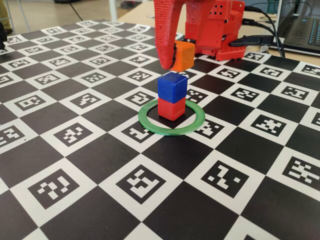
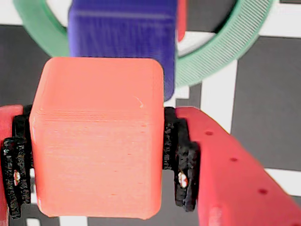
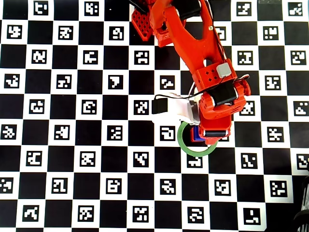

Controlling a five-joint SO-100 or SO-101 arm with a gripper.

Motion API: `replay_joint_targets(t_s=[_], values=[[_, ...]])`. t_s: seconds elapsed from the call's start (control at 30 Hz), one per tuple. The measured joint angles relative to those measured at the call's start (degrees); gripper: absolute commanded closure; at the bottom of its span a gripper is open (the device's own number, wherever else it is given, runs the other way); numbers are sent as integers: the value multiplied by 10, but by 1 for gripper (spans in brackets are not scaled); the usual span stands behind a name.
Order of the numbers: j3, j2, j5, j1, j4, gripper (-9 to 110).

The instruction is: Grab the red cube then put it in the green circle then put the blue cube on top and finally the orange cube on top

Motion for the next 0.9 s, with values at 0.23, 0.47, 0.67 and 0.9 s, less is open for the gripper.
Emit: replay_joint_targets(t_s=[0.23,0.47,0.67,0.9], values=[[0,0,-6,7,-2,98],[11,0,-4,7,-2,98],[12,0,-4,7,-13,98],[12,0,-4,6,-16,98]])
